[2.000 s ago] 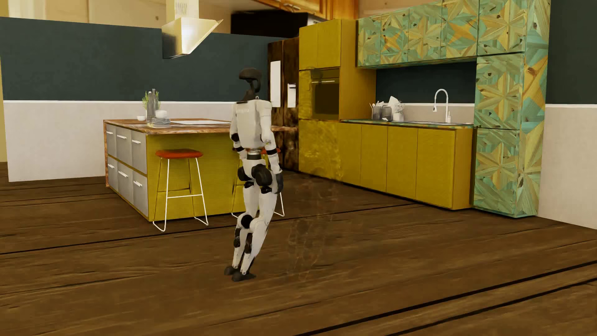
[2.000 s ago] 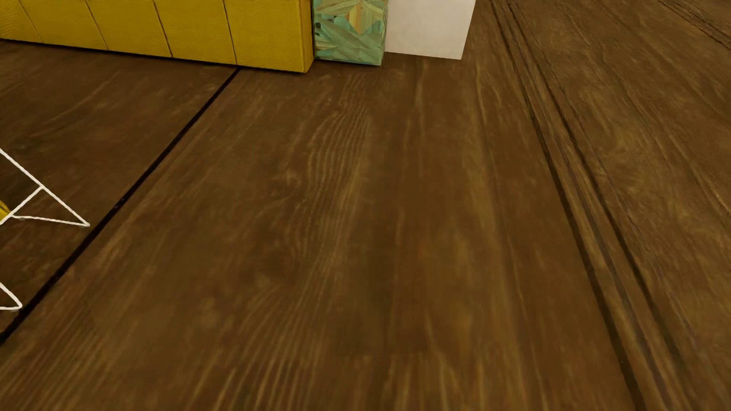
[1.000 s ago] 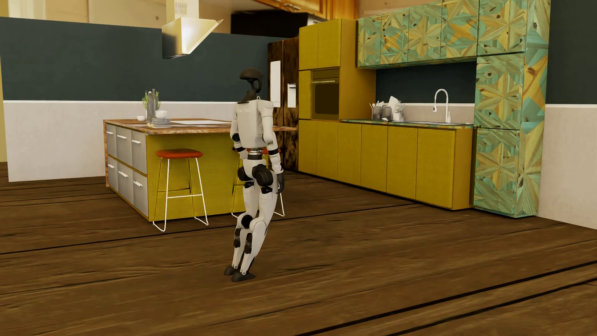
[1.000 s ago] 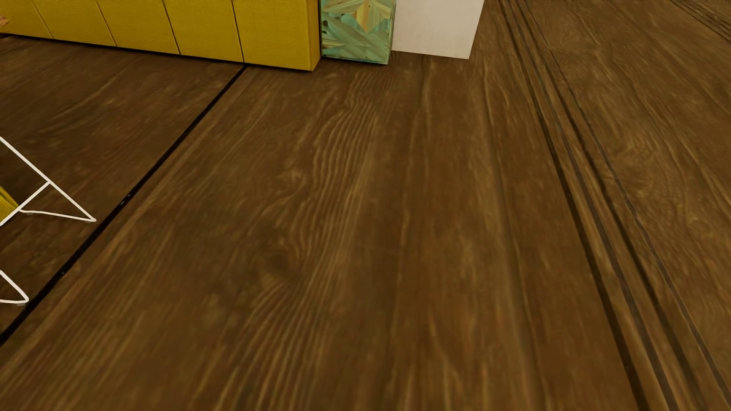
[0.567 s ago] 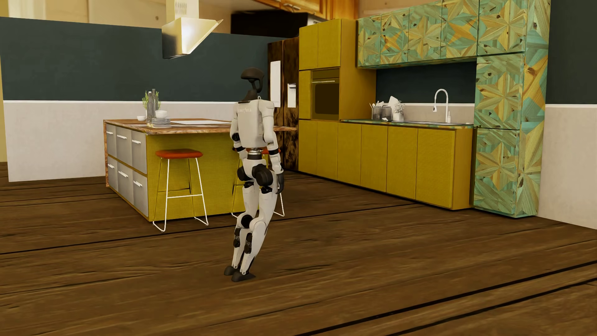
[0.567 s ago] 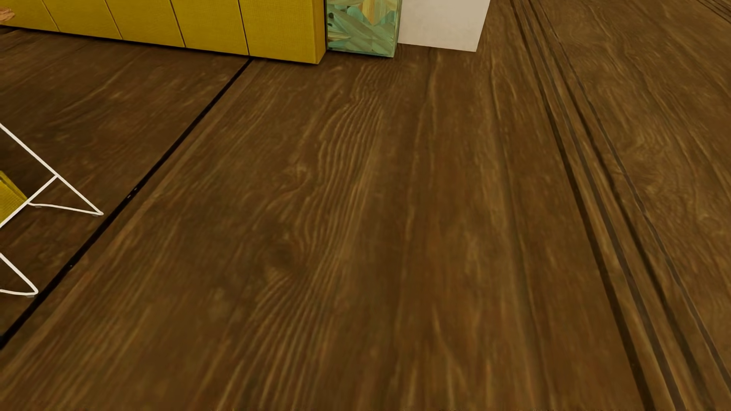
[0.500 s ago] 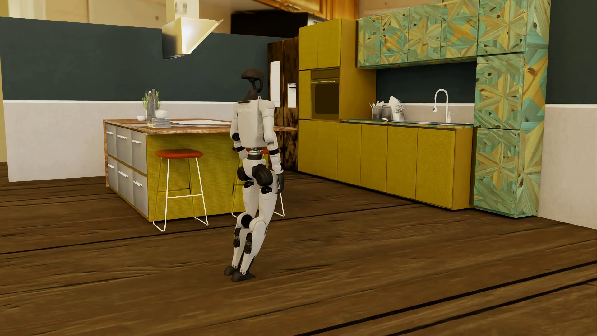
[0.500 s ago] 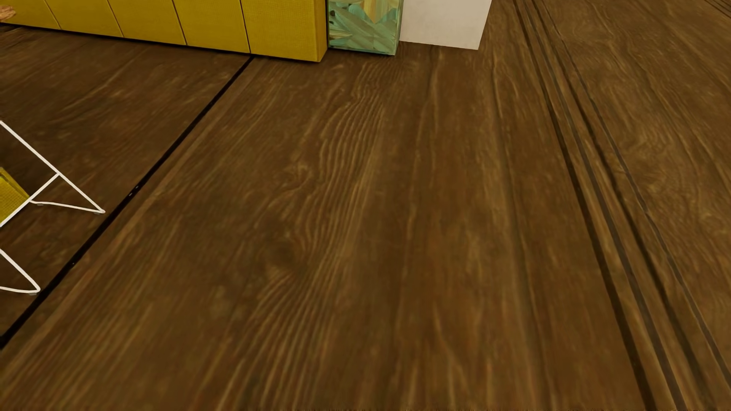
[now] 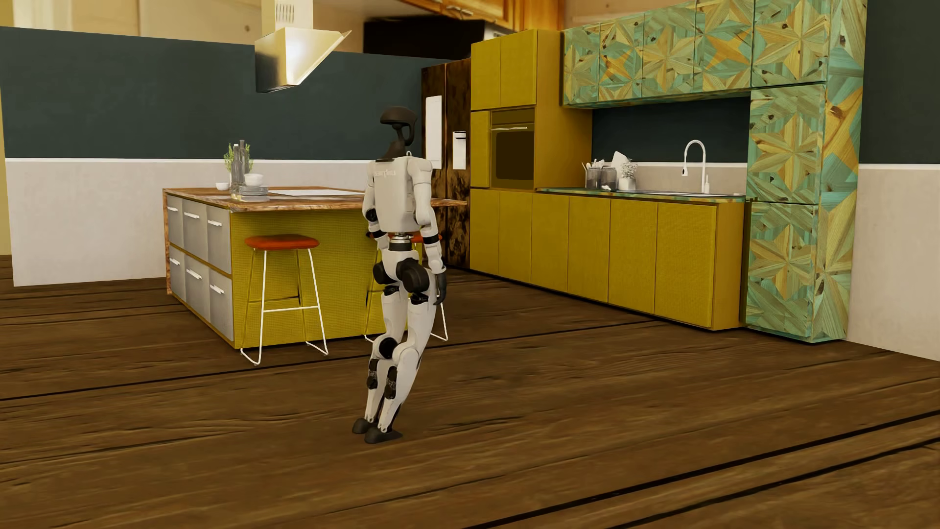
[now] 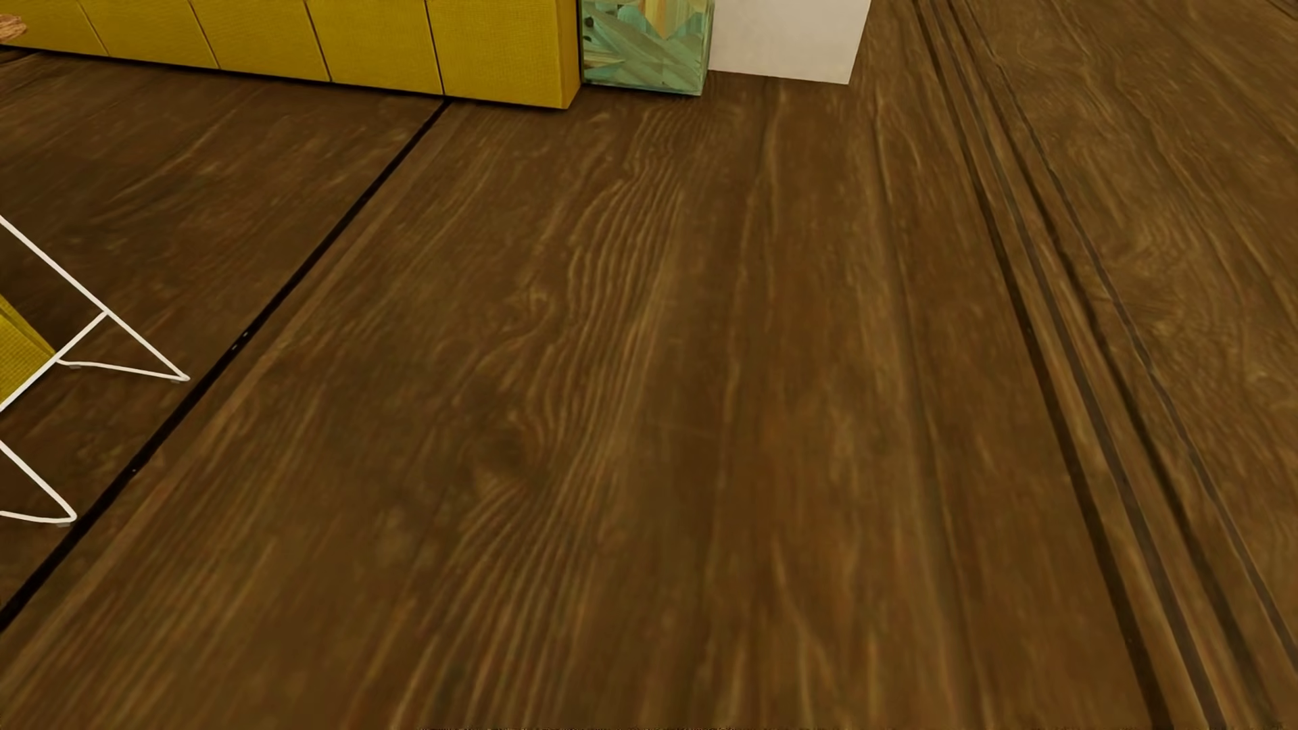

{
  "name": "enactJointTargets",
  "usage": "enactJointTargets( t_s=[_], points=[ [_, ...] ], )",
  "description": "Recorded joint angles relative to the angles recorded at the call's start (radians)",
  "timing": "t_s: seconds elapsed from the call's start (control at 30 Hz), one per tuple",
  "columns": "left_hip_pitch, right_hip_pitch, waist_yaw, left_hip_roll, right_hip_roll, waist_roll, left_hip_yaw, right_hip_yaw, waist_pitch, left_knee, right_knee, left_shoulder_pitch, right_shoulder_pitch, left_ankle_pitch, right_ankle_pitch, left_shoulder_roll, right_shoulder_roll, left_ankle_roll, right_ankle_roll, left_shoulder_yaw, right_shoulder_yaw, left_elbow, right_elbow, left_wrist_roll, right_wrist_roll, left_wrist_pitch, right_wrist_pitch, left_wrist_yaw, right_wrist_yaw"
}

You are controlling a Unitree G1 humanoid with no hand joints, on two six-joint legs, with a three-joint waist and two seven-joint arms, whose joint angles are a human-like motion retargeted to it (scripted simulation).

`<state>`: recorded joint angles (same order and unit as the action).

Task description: Remain stationary

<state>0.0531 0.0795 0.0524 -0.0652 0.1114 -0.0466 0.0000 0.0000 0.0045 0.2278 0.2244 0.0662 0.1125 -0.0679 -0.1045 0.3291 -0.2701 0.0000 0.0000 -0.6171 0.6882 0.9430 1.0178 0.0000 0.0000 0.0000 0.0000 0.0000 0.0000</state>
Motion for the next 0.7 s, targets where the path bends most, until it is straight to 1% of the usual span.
enactJointTargets(
  t_s=[0.7],
  points=[
    [-0.007, -0.006, -0.001, 0.0, 0.0, -0.005, 0.0, 0.0, -0.003, 0.004, 0.007, 0.003, 0.0, 0.002, -0.001, 0.003, 0.002, 0.0, 0.0, 0.0, 0.001, -0.001, 0.002, 0.0, 0.0, 0.0, 0.0, 0.0, 0.0]
  ],
)
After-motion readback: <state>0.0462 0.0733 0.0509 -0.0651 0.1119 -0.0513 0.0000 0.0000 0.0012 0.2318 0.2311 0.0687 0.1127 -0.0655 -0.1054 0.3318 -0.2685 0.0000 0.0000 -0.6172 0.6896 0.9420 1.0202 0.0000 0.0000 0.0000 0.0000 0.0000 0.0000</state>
